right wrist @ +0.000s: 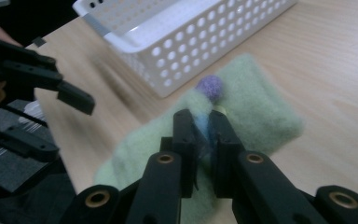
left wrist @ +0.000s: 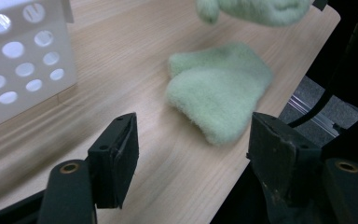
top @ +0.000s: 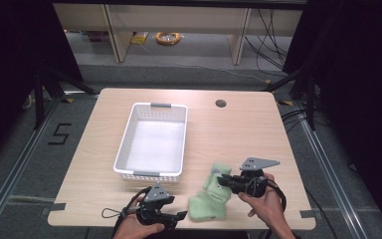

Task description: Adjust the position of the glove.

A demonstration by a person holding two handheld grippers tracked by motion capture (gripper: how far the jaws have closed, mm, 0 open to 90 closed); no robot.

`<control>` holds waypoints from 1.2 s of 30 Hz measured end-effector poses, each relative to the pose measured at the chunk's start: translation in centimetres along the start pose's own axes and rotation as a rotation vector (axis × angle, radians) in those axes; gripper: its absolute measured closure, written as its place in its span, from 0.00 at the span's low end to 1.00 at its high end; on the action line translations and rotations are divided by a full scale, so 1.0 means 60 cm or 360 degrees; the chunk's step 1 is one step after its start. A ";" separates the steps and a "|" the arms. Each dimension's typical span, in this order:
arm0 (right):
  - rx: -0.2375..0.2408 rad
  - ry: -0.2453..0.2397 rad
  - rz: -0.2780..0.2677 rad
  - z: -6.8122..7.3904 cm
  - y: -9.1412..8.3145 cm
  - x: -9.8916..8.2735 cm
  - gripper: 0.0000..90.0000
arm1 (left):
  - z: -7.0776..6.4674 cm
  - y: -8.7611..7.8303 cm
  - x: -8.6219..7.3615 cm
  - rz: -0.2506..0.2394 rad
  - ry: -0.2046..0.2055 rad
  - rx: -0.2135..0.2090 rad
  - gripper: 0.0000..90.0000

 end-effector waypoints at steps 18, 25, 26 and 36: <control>0.0072 0.0078 0.0059 0.050 0.043 -0.045 0.92 | -0.026 0.012 -0.002 0.0019 0.0059 -0.0047 0.39; 0.0019 0.0113 0.0098 0.046 0.052 -0.062 0.90 | -0.037 0.026 -0.004 0.0054 0.0088 -0.0067 0.41; -0.0002 0.0076 0.0100 0.042 0.052 -0.063 0.90 | -0.039 0.028 -0.003 0.0061 0.0111 -0.0074 0.42; 0.0007 0.0116 0.0104 0.043 0.052 -0.070 0.88 | -0.056 0.050 0.006 0.0056 0.0119 -0.0099 0.56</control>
Point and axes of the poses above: each handheld gripper's, and its own axes: y roughly forward along the jaws, x roughly out of its top, z roughly to its left, the point moved 4 cm from there along y, roughly forward along the jaws, and after that the axes turned 3 degrees about -z, right-handed, at the moved point
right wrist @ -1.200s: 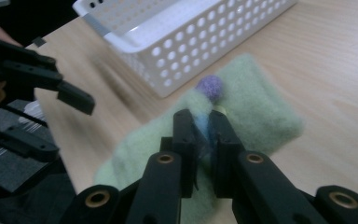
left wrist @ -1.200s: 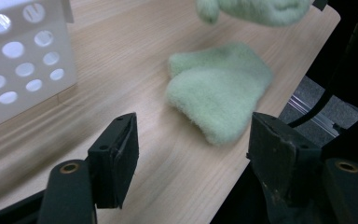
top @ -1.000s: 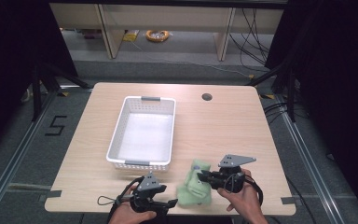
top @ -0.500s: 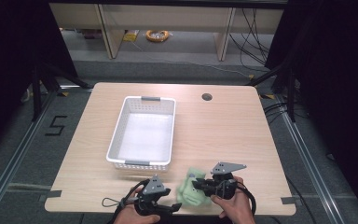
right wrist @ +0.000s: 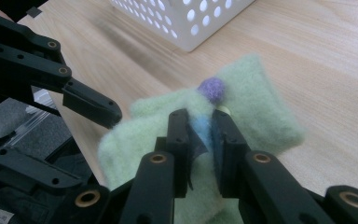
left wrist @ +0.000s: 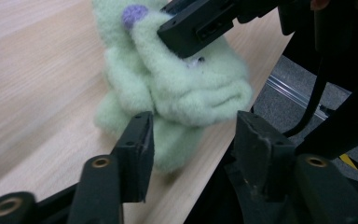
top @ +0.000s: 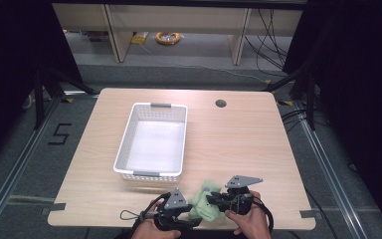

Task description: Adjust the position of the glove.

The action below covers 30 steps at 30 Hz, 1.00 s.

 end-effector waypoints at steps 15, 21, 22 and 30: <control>0.0024 -0.0035 0.0045 0.005 -0.008 0.001 0.90 | 0.014 -0.002 0.020 -0.0003 0.0081 0.0000 0.91; 0.0048 -0.0058 0.0017 0.015 -0.023 0.006 0.91 | 0.019 -0.017 0.036 -0.0043 0.0111 0.0003 0.93; 0.0048 -0.0058 0.0017 0.015 -0.023 0.006 0.91 | 0.019 -0.017 0.036 -0.0043 0.0111 0.0003 0.93; 0.0020 -0.0033 0.0025 0.032 -0.028 -0.013 0.90 | 0.040 -0.007 0.037 -0.0019 0.0076 0.0004 0.93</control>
Point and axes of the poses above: each handheld gripper's, and its own axes: y roughly forward along the jaws, x roughly out of its top, z roughly to its left, the point moved 4 cm from there along y, roughly forward along the jaws, and after that the axes turned 3 degrees about -z, right-handed, at the moved point
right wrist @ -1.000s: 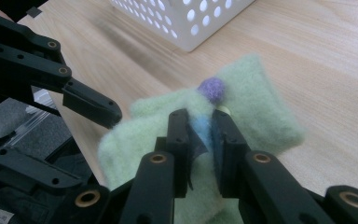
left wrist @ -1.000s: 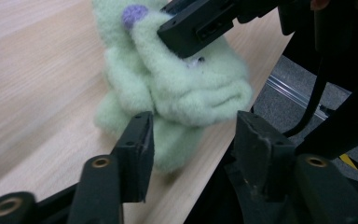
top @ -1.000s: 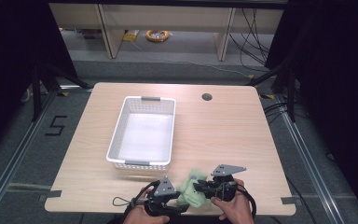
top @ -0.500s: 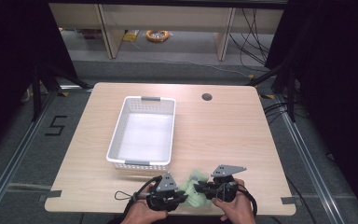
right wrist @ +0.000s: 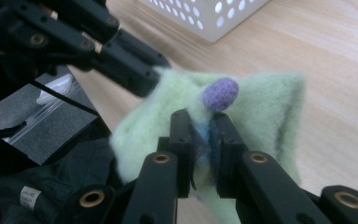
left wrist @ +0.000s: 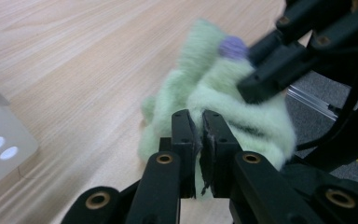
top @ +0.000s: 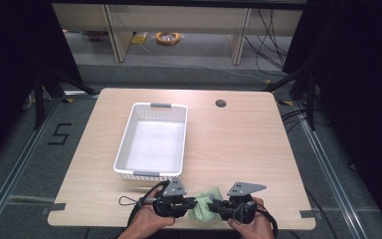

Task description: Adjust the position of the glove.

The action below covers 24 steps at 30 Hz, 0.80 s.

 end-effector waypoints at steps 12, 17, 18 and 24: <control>0.0000 0.0061 0.0045 -0.008 0.007 -0.020 0.78 | 0.015 0.013 -0.006 0.0039 0.0024 -0.0014 0.92; 0.0028 0.0075 0.0059 -0.008 -0.001 -0.016 0.70 | 0.020 0.013 -0.011 0.0050 0.0007 -0.0013 0.92; -0.0031 0.0022 0.0035 -0.015 -0.011 -0.010 0.69 | 0.020 0.012 -0.011 0.0051 0.0009 -0.0013 0.92; -0.0141 -0.0039 0.0072 -0.044 -0.039 -0.007 0.76 | 0.021 0.011 -0.012 0.0057 -0.0015 -0.0017 0.92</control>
Point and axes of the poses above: each handheld gripper's, and its own axes: y roughly forward along the jaws, x roughly out of its top, z roughly to its left, the point moved 4 cm from there along y, roughly forward along the jaws, and after that the axes turned 3 degrees about -z, right-handed, at the moved point
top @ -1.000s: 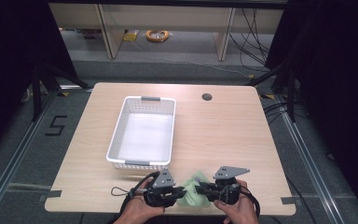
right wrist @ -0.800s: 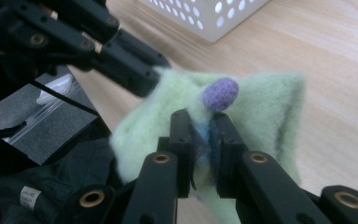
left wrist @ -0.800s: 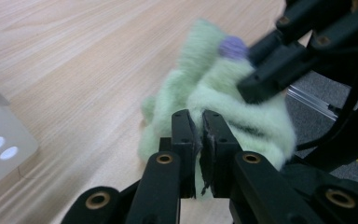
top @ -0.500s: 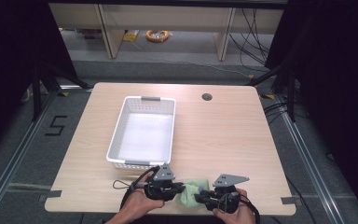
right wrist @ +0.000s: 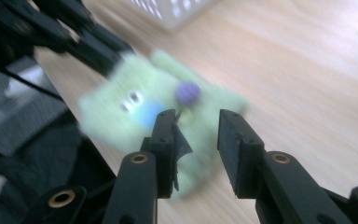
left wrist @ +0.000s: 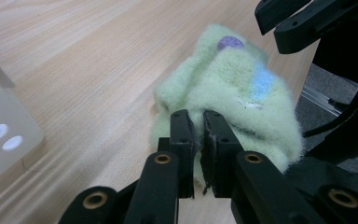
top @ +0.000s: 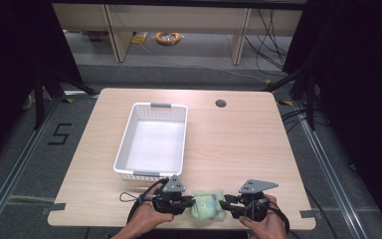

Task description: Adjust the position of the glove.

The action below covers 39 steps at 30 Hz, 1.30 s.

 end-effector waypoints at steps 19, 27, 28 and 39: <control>0.0158 0.0009 0.0097 0.012 -0.001 -0.013 0.96 | 0.010 -0.015 0.020 -0.0054 -0.0001 0.0003 0.92; 0.0198 0.0060 0.0127 0.024 0.007 -0.037 0.96 | 0.020 0.003 0.011 0.0005 -0.0042 -0.0026 0.92; 0.0198 0.0060 0.0127 0.024 0.007 -0.037 0.96 | 0.020 0.003 0.011 0.0005 -0.0042 -0.0026 0.92; 0.0194 0.0057 0.0161 0.020 0.013 -0.044 0.78 | 0.023 0.001 0.001 0.0017 -0.0114 -0.0015 0.82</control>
Point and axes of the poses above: each handheld gripper's, and its own axes: y roughly forward along the jaws, x roughly out of its top, z roughly to its left, the point moved 4 cm from there along y, roughly forward along the jaws, and after that the axes turned 3 degrees about -z, right-handed, at the moved point
